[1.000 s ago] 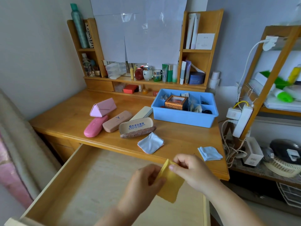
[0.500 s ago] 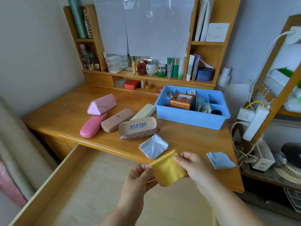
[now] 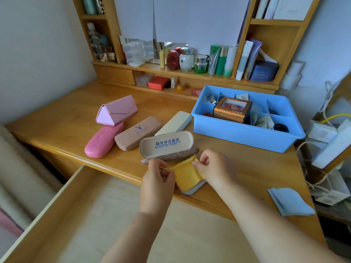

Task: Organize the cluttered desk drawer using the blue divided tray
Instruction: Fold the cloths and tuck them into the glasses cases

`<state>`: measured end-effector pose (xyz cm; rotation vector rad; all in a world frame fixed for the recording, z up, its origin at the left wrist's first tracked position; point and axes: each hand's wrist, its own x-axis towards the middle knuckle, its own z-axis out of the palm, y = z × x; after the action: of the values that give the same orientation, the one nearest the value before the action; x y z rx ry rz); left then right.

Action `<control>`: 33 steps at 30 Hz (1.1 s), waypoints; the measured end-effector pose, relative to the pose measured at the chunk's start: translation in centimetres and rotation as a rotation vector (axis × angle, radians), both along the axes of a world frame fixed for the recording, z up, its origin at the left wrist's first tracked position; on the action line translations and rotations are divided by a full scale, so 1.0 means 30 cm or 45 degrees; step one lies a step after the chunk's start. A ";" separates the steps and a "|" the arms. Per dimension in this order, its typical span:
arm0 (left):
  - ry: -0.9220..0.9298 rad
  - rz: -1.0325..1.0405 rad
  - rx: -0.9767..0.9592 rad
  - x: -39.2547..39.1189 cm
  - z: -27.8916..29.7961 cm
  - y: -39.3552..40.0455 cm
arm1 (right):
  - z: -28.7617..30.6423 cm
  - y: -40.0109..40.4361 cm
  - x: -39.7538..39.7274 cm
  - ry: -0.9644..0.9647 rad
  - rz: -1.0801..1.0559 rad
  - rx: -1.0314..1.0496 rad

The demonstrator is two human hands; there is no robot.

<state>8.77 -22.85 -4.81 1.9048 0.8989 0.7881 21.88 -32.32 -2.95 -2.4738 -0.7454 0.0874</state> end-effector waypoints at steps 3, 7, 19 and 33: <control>0.099 -0.067 0.118 -0.007 -0.018 0.003 | -0.012 -0.005 0.017 0.085 -0.010 -0.045; 0.263 -0.137 0.171 -0.003 0.004 0.017 | 0.016 0.014 0.019 0.140 0.111 -0.270; 0.059 -0.731 0.209 -0.130 0.217 -0.137 | 0.176 -0.263 -0.201 0.530 0.641 0.481; -0.252 -0.211 0.088 -0.336 0.204 -0.450 | 0.157 -0.465 -0.595 0.821 0.386 1.042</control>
<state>-1.30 -36.37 1.31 1.8946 0.5914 0.8982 4.03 -46.28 1.75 -1.4198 -0.6718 0.5442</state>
